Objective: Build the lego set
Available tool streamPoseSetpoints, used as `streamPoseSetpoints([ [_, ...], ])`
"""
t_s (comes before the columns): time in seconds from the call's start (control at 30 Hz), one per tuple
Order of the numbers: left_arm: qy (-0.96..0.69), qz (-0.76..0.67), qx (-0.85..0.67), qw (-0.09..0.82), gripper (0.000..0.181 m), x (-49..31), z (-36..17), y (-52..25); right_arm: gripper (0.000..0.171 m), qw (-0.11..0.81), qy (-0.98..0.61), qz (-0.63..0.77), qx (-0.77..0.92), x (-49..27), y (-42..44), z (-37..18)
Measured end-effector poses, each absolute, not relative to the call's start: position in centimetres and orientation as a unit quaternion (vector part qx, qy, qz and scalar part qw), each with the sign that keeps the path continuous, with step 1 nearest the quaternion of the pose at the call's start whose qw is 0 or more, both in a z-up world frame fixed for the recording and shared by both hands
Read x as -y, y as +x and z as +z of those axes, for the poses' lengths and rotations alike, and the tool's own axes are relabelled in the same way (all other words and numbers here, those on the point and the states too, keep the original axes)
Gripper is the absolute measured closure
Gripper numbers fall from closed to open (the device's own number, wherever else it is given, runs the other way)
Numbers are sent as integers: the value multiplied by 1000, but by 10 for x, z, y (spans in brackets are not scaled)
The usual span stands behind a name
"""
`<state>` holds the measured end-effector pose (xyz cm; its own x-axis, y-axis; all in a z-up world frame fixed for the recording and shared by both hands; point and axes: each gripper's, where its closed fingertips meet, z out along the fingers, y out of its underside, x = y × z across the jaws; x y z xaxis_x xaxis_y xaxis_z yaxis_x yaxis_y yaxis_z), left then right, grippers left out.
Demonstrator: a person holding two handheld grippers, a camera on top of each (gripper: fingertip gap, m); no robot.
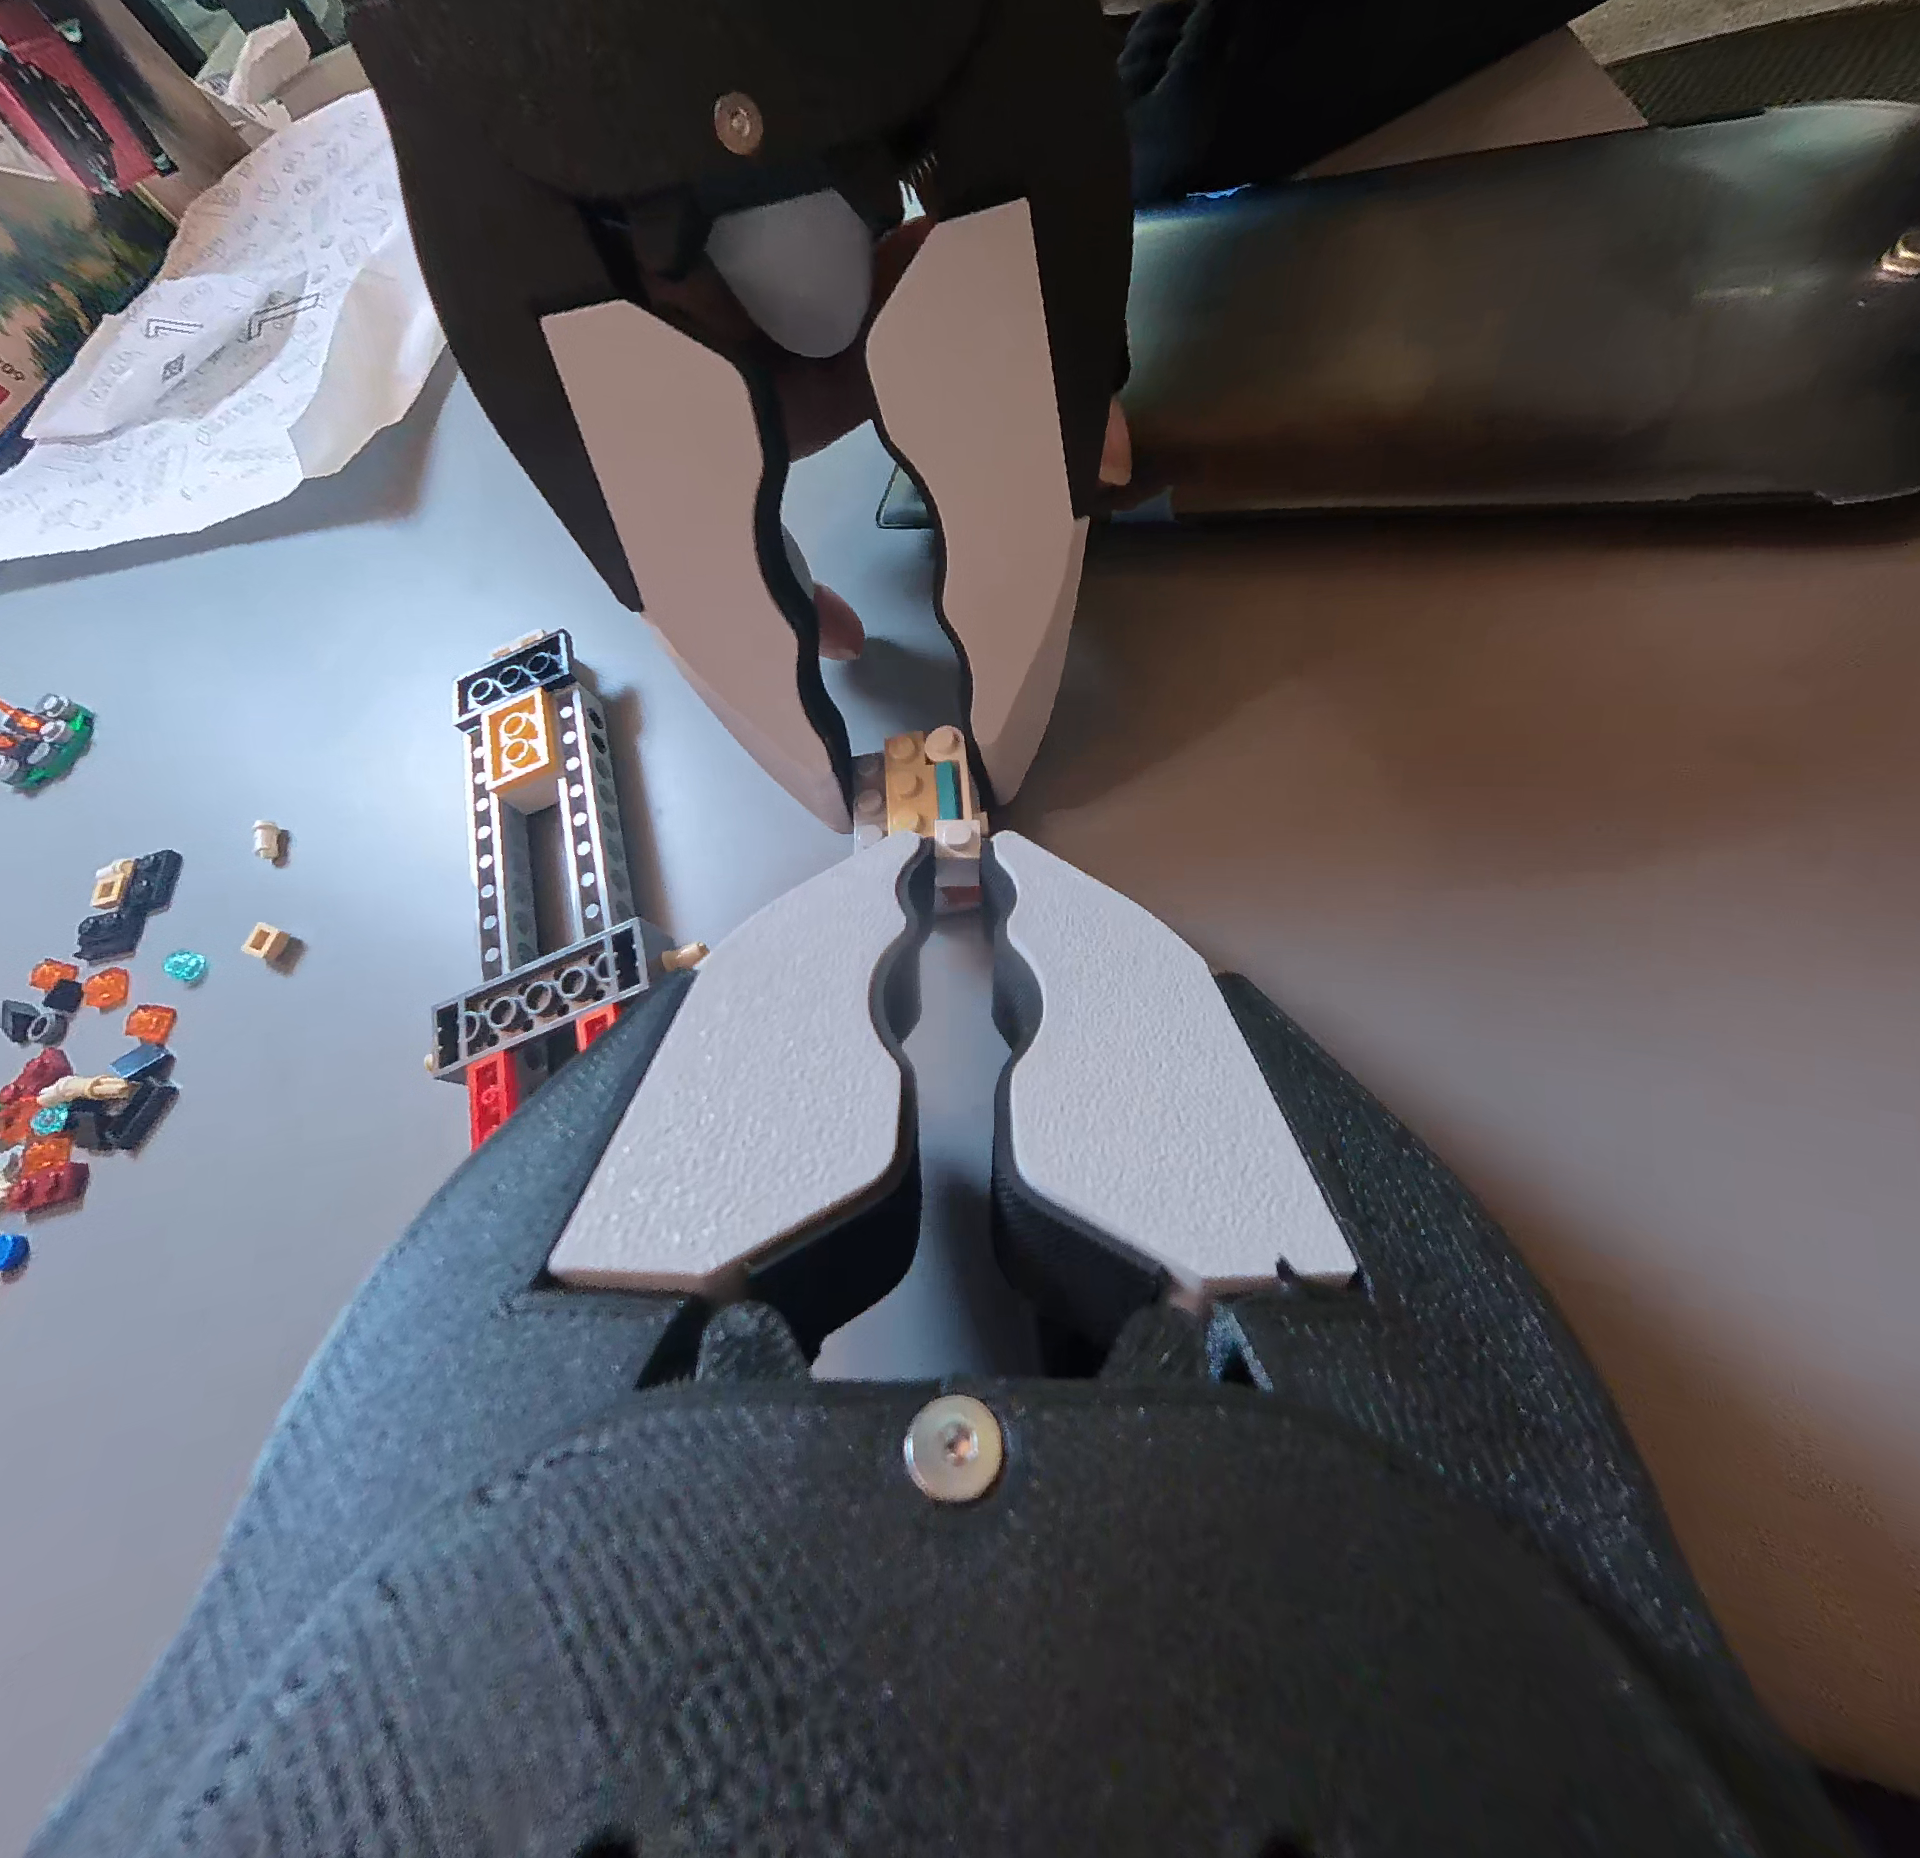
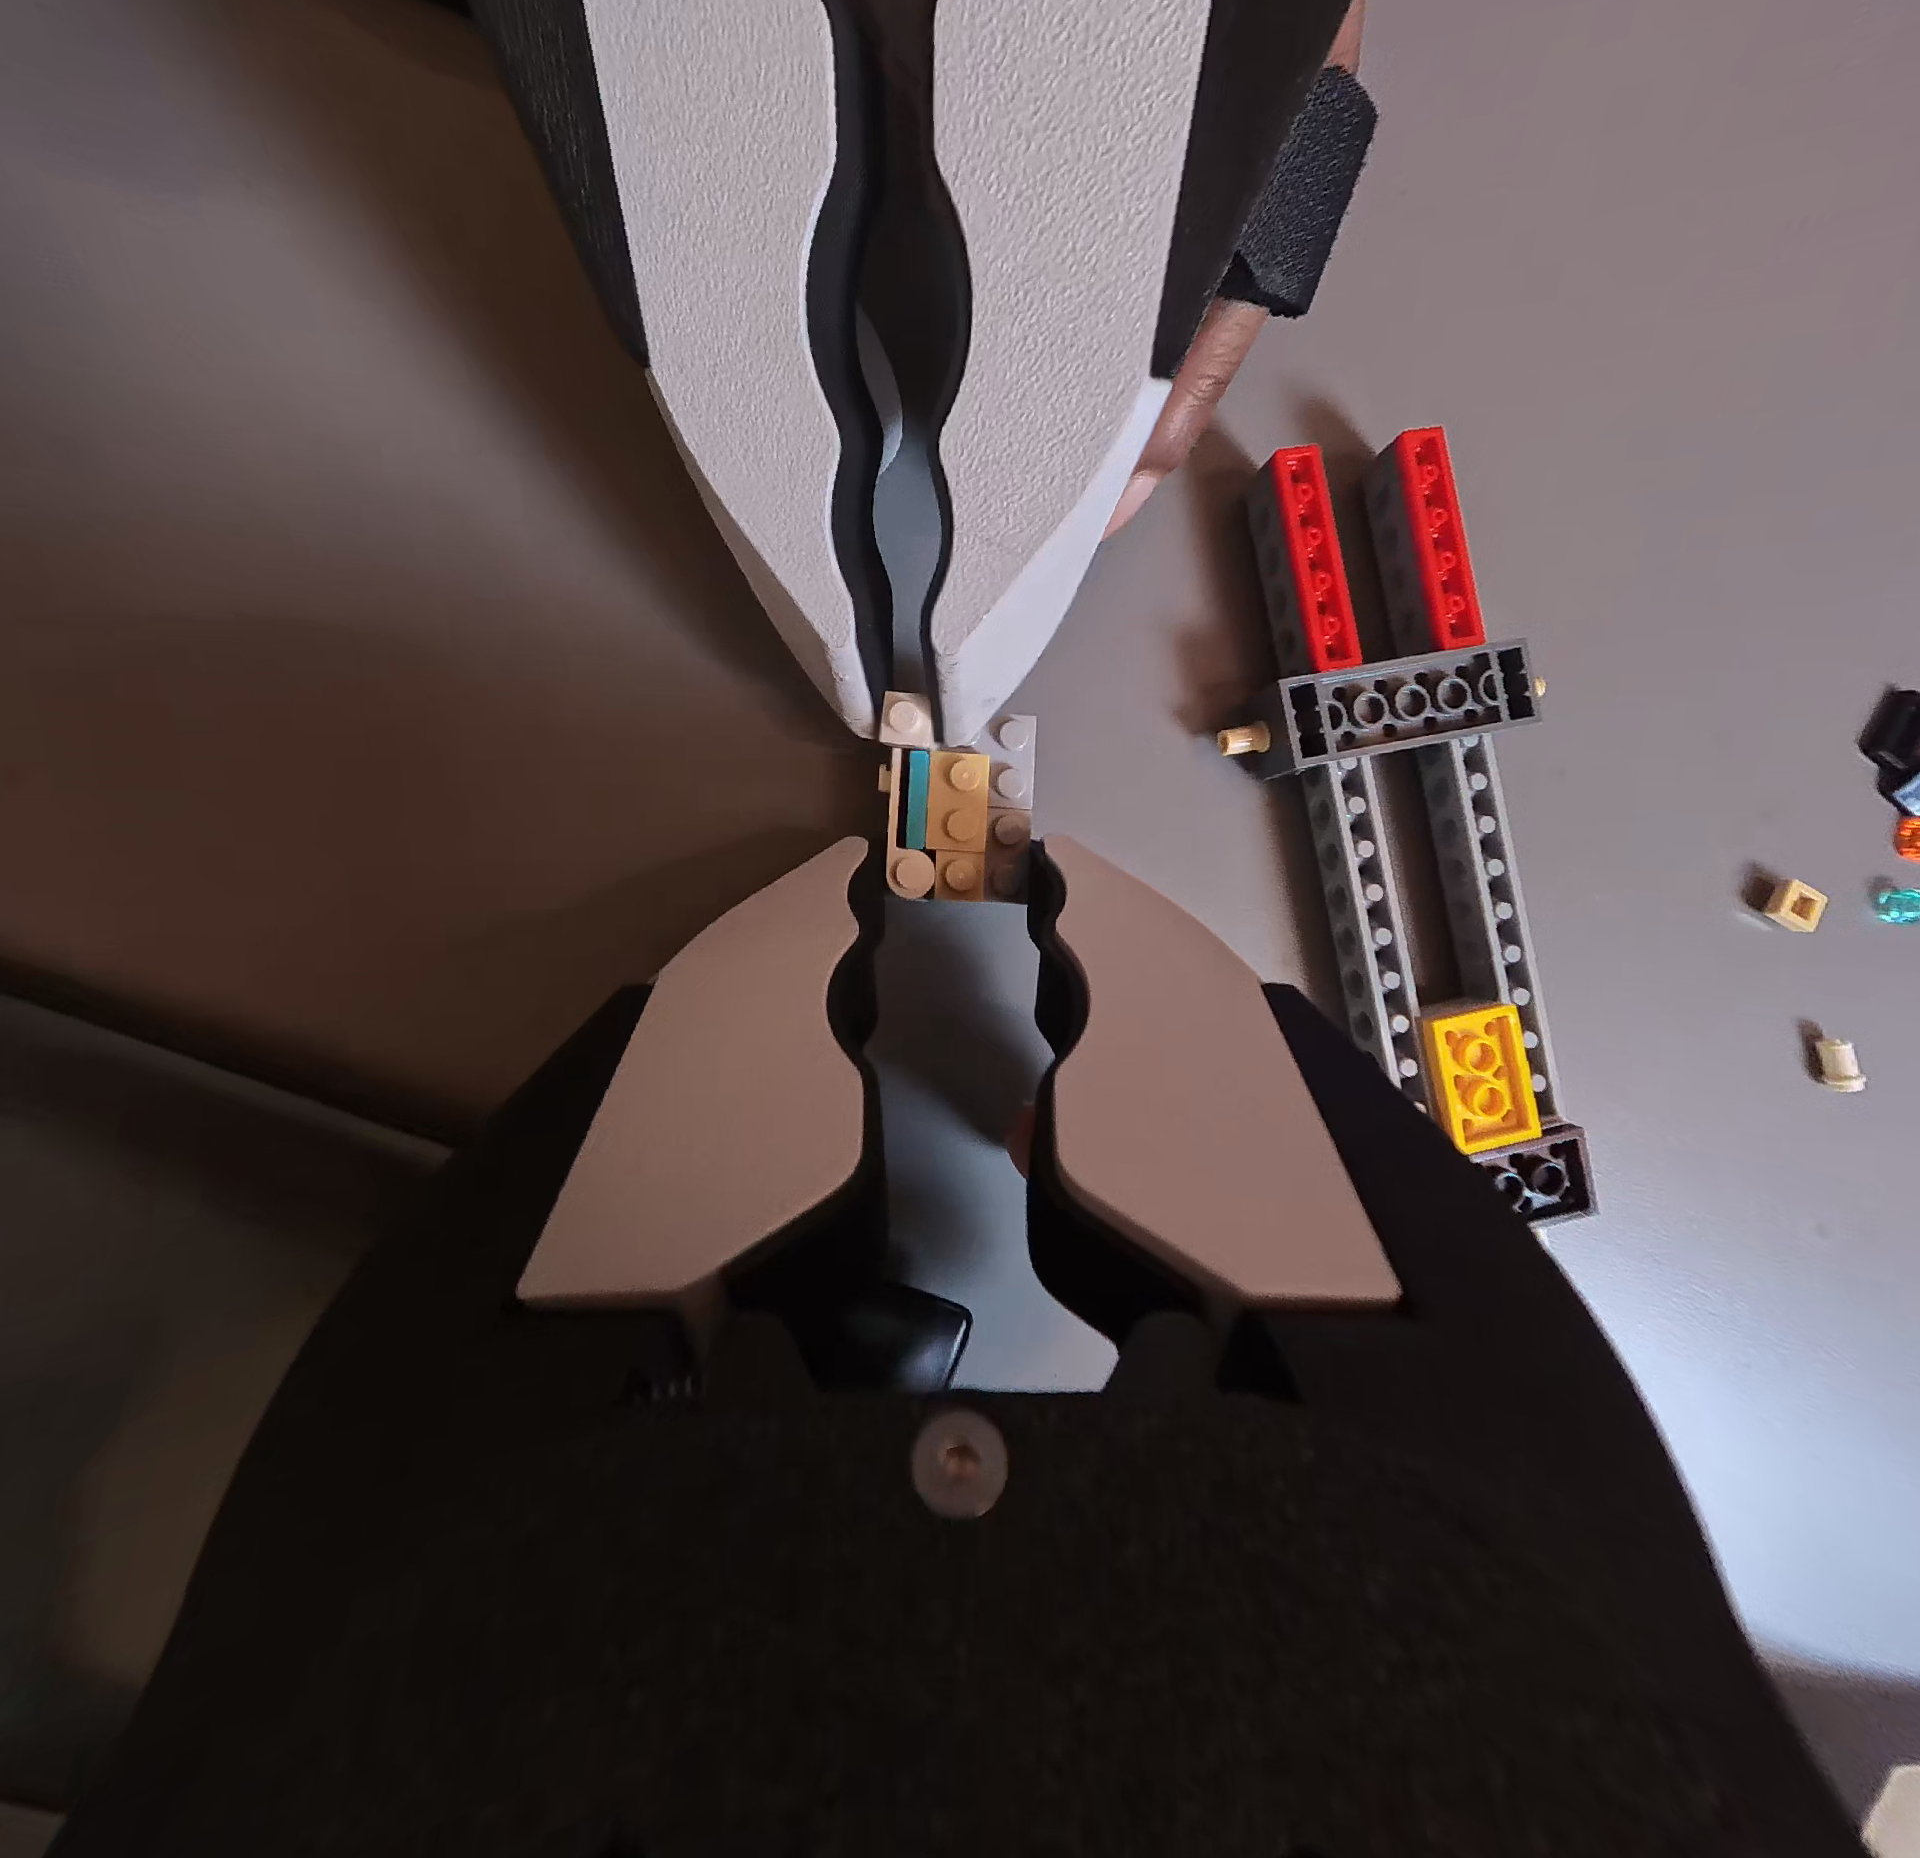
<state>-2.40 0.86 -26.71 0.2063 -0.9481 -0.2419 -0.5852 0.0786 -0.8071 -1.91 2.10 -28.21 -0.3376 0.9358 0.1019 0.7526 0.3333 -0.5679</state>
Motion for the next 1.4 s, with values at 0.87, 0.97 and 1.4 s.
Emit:
streamPoseSetpoints([
  [0.87,-711,-185,-599,319,157,1,-282,-60,145,224,-536,207,787,-26,-17,-282],
  [0.97,-705,-193,-605,314,169,5,-283,-57,145,225,-527,213,791,-24,-18,-282],
  [1.4,-677,-199,-619,344,169,3,-282,-60,137,158,-351,129,914,-28,-38,-274],
])
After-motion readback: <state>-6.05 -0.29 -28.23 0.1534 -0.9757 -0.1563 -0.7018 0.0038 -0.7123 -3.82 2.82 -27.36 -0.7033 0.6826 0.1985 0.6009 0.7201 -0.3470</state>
